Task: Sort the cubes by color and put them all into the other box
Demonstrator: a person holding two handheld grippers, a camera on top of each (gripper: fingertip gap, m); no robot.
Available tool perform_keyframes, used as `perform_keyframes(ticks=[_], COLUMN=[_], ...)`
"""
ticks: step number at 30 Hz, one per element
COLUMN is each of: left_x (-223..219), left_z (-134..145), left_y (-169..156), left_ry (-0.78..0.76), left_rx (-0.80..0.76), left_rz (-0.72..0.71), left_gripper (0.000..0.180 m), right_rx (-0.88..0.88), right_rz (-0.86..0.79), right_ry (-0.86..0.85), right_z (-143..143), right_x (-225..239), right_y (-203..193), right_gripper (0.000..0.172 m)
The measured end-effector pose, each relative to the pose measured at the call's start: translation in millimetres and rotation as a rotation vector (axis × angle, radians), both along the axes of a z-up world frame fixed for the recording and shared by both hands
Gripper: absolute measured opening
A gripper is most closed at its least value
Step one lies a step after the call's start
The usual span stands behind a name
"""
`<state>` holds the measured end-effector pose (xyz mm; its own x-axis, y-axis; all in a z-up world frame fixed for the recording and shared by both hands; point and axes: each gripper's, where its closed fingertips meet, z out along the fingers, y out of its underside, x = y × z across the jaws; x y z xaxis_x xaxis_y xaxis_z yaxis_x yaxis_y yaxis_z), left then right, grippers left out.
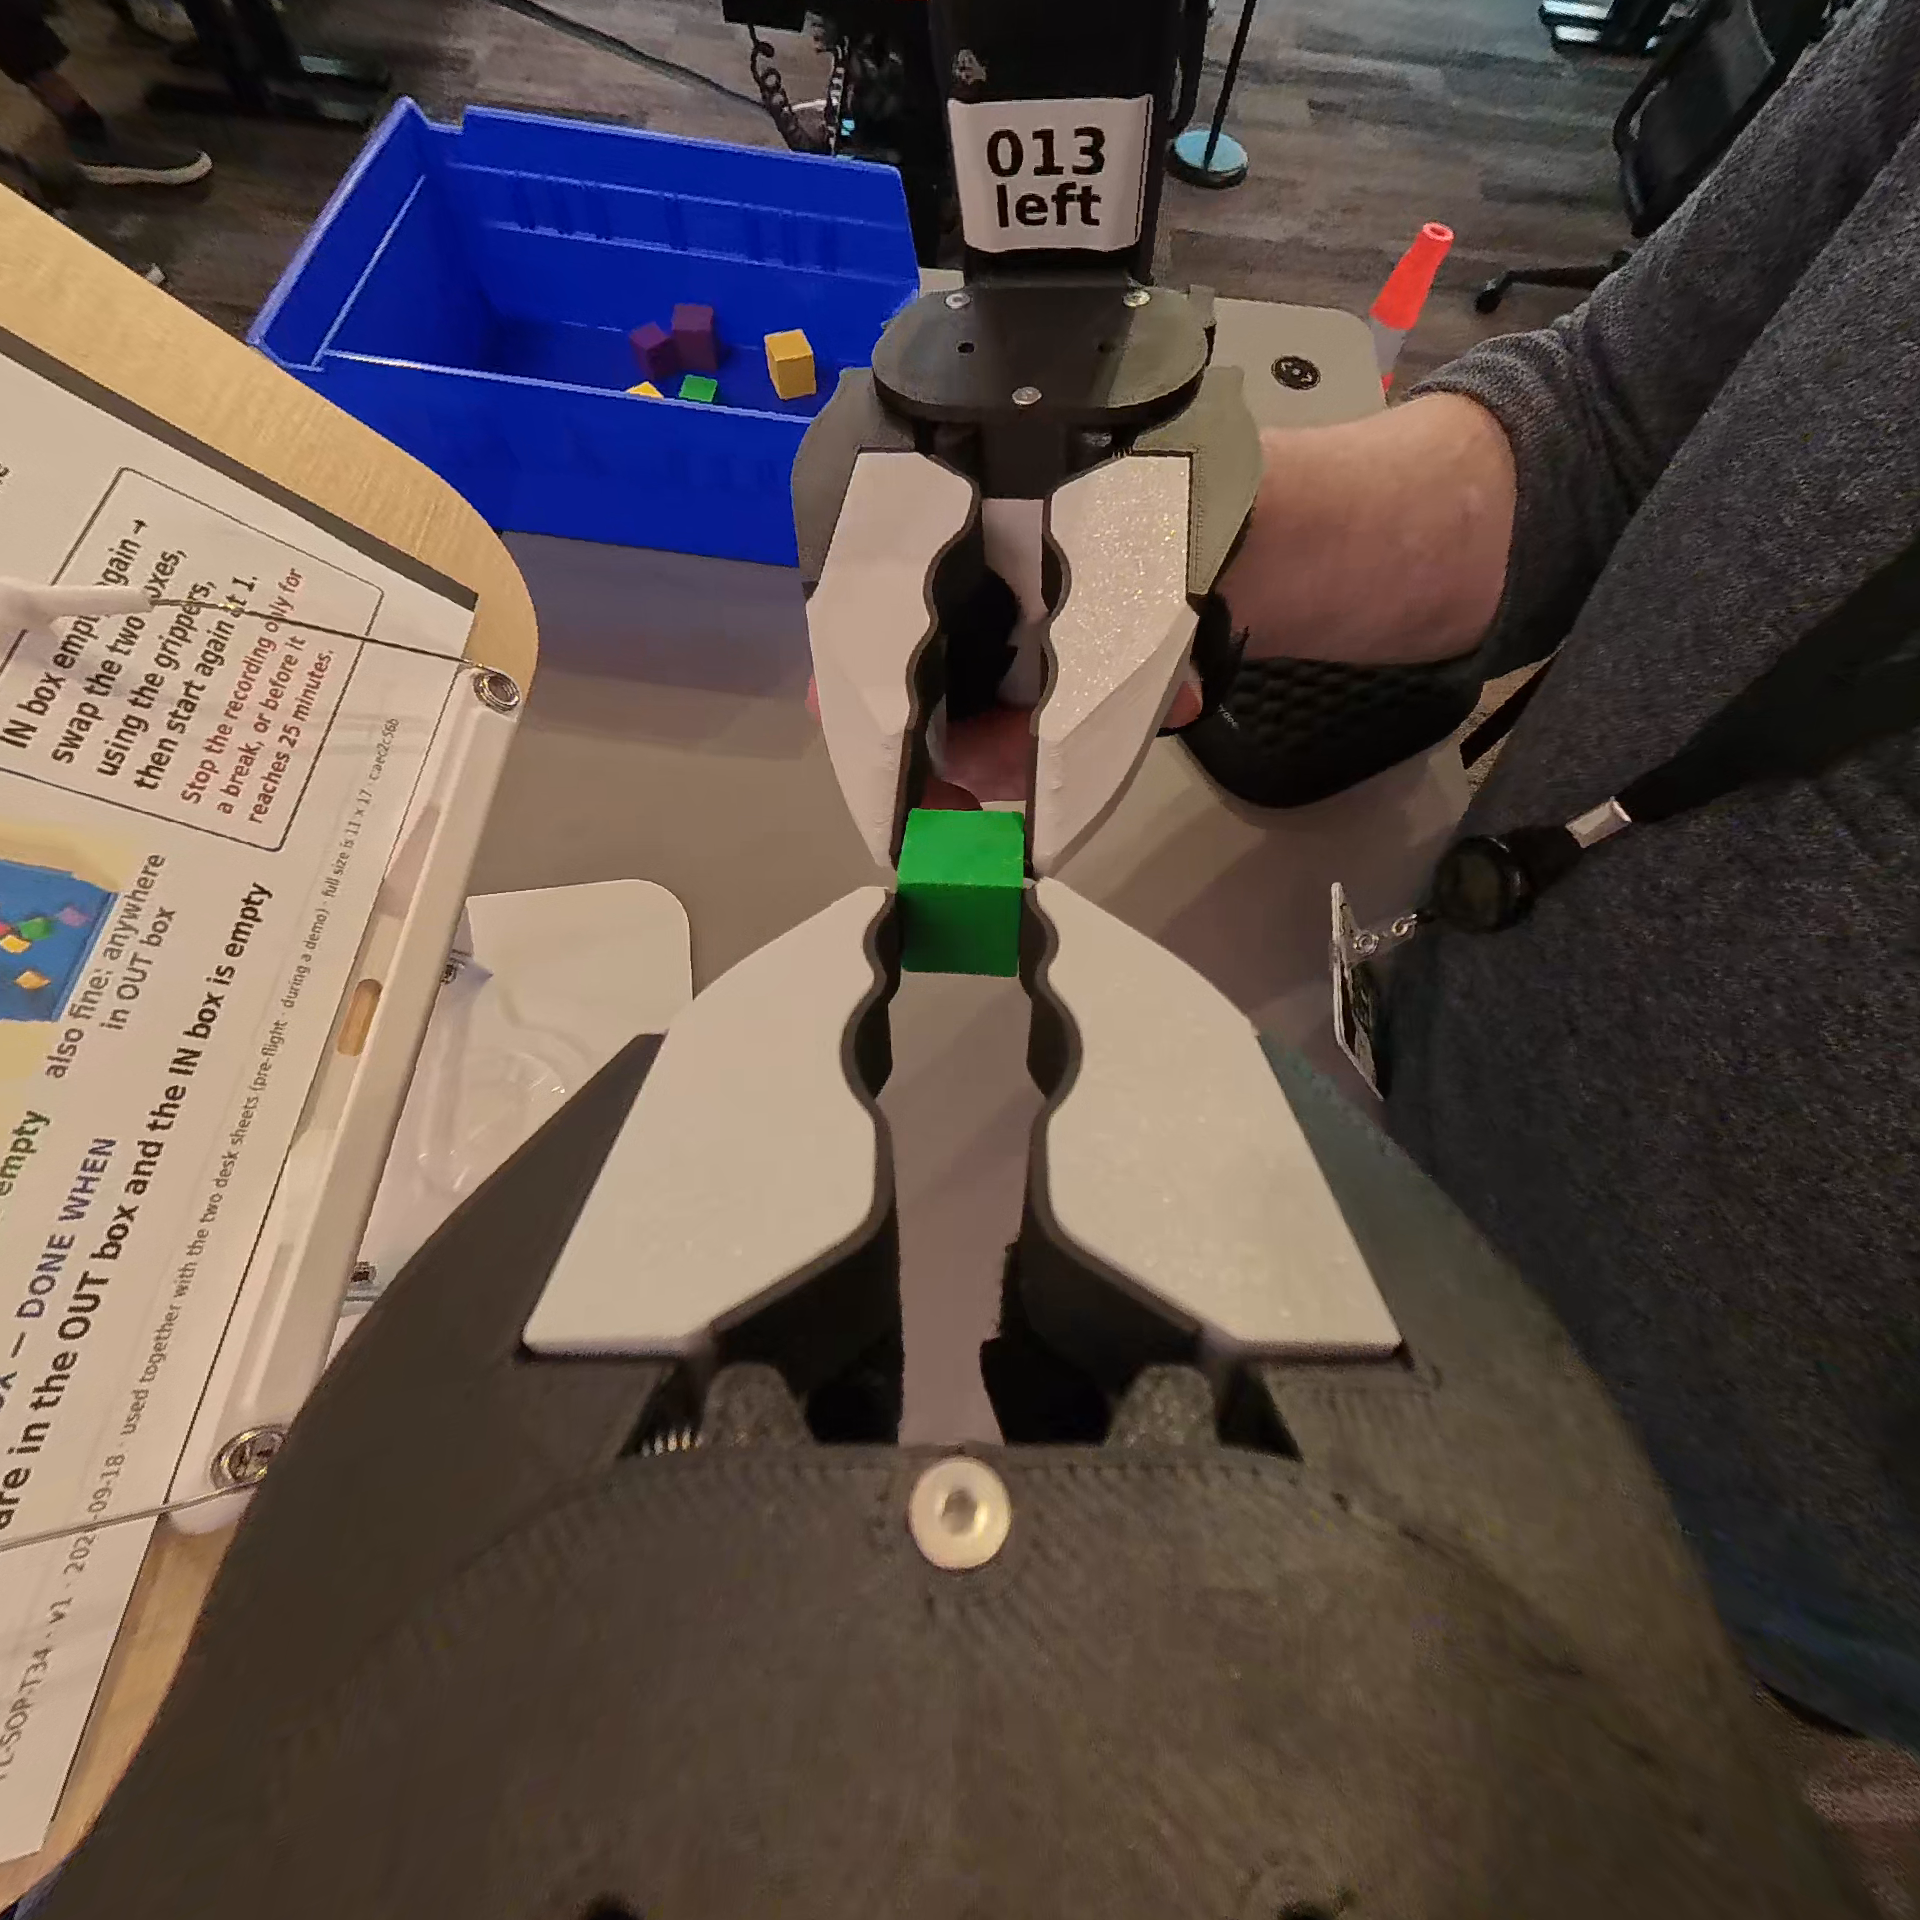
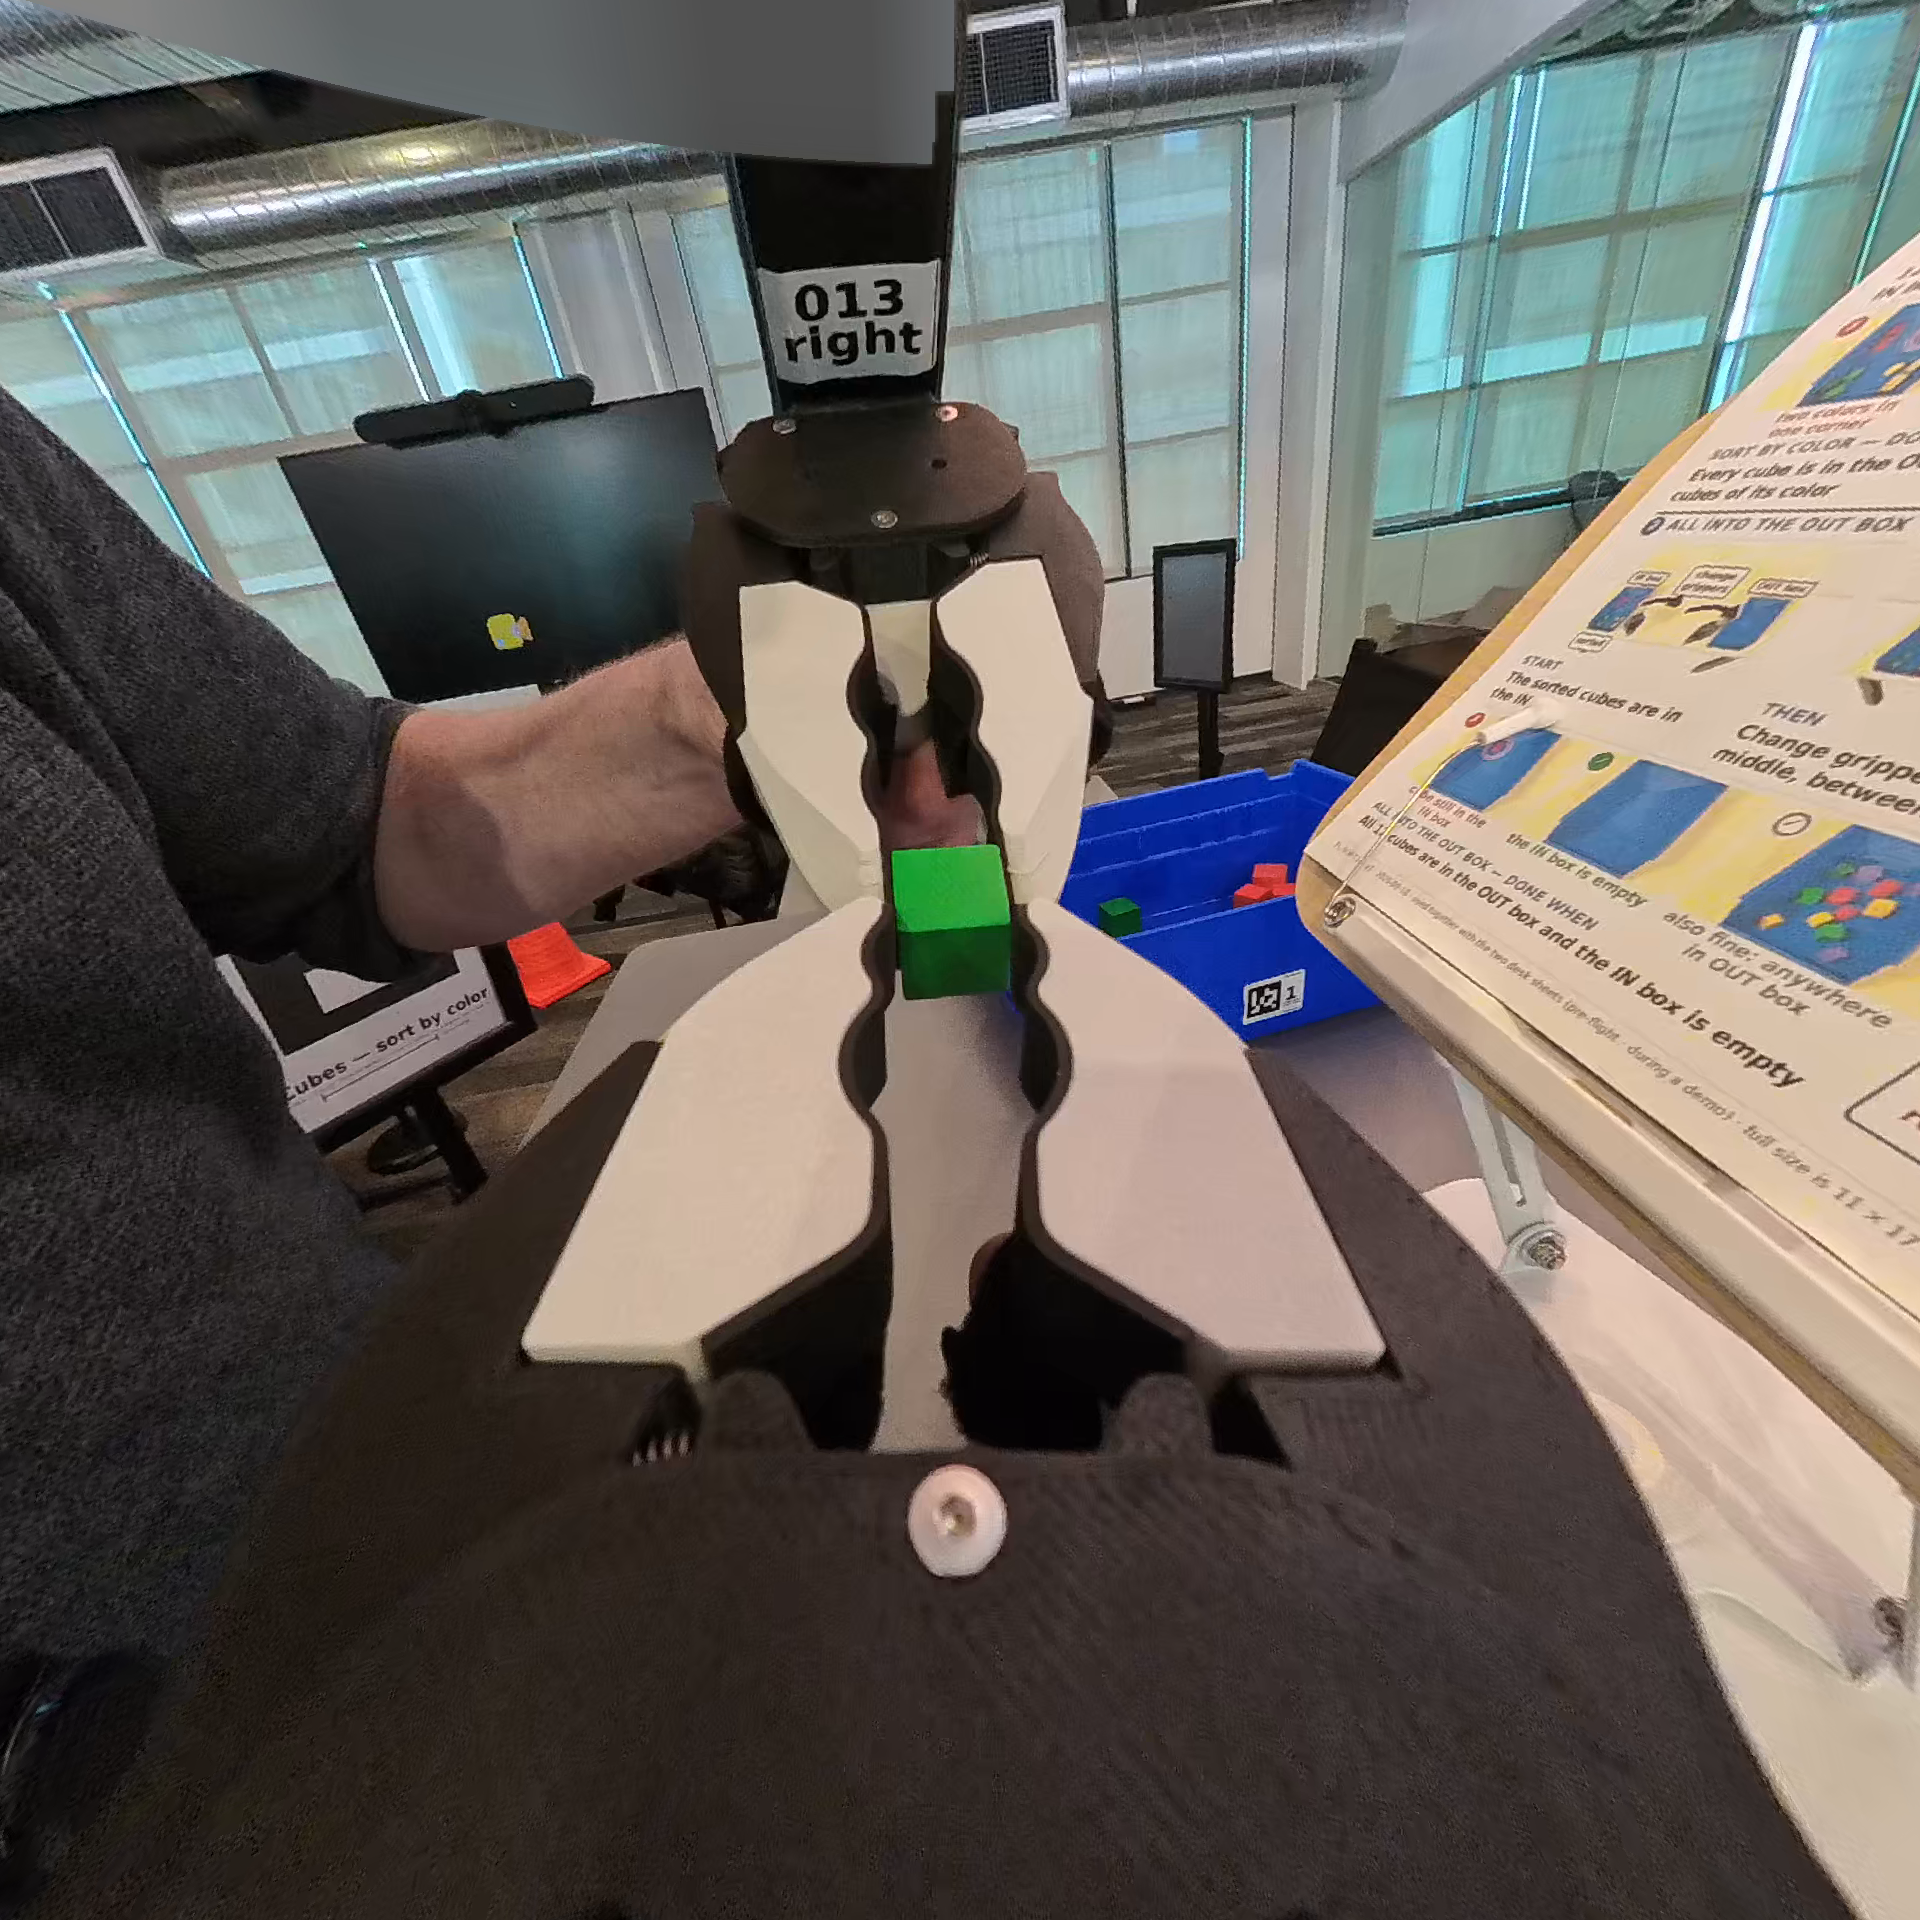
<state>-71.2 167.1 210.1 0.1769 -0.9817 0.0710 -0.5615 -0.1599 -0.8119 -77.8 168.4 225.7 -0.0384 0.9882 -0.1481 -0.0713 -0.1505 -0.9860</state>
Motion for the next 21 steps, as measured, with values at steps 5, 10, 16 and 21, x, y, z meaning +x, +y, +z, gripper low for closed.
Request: perform_keyframes(ticks=[5,10,16,21], left_x=[0.5,-2.0,-12.0,-20.2], left_z=[2.5,8.3,13.2,8.0], left_y=[0.8,4.6,13.7,15.3], left_ry=[-0.015,-0.04,-0.051,-0.046], left_rx=[0.004,0.001,0.019,0.001], left_rz=[0.001,0.022,0.082,0.107], left_gripper=[0.022,0.026,0.031,0.016], right_rx=[0.011,0.002,0.003,0.03], right_rz=[-0.016,-0.034,-0.101,-0.306], right_ry=[0.014,0.034,0.035,-0.053], right_z=[2.2,6.5,8.6,-2.7], right_x=[0.6,3.8,23.9,81.7], right_y=[0.8,3.5,12.8,55.1], right_gripper=[0.021,0.021,0.021,0.021])
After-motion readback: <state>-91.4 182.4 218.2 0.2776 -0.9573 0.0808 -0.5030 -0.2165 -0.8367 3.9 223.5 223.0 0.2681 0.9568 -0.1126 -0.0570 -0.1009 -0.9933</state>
